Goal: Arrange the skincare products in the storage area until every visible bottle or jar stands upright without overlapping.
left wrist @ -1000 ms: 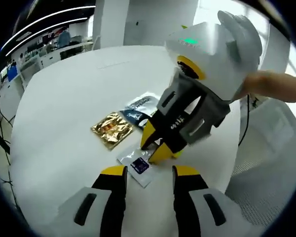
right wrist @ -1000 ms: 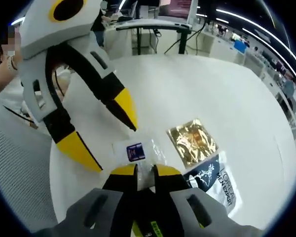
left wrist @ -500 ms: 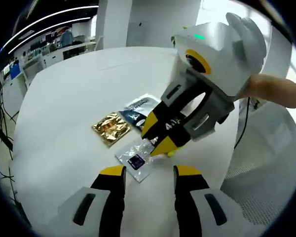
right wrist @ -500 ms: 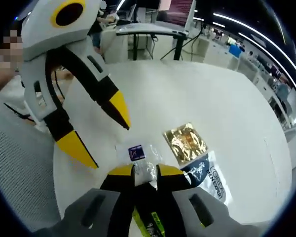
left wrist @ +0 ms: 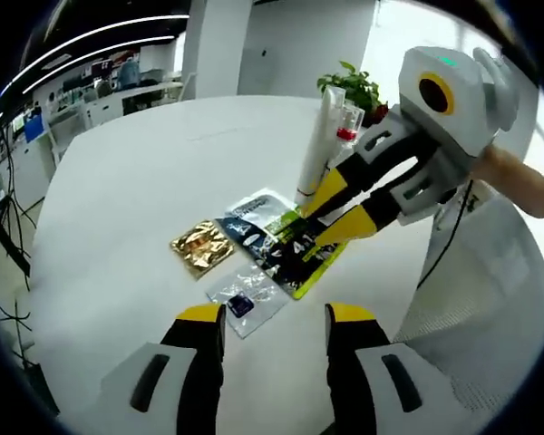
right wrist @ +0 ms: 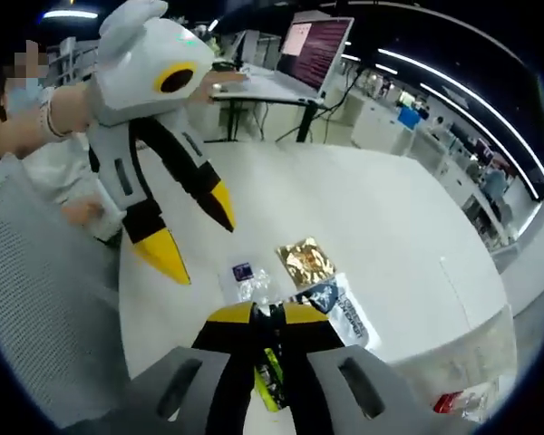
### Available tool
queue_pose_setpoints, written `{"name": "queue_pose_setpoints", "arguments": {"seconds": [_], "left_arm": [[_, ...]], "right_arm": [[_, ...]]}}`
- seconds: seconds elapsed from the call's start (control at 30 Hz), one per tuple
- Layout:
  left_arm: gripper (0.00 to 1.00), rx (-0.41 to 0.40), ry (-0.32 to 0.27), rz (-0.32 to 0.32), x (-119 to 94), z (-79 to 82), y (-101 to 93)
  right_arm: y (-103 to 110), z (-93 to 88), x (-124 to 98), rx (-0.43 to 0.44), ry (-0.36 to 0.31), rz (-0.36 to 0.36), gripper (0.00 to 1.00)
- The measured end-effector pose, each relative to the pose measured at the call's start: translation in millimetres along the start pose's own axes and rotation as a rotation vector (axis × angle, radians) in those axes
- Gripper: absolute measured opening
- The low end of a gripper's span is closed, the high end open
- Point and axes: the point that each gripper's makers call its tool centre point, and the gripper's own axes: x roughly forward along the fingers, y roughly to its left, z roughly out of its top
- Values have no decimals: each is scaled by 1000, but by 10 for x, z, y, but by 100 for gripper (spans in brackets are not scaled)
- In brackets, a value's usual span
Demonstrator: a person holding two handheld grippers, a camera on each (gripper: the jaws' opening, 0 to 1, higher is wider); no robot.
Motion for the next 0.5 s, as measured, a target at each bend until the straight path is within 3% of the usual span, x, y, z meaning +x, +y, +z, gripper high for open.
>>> {"name": "queue_pose_setpoints", "arguments": {"seconds": [0.33, 0.5], "left_arm": [[44, 11, -23, 0, -93, 118, -162], [51, 15, -32, -1, -143, 144, -215]], "right_arm": [[-34, -26, -471, 56, -72, -92, 7], [-64, -67, -666, 83, -96, -140, 15]]}}
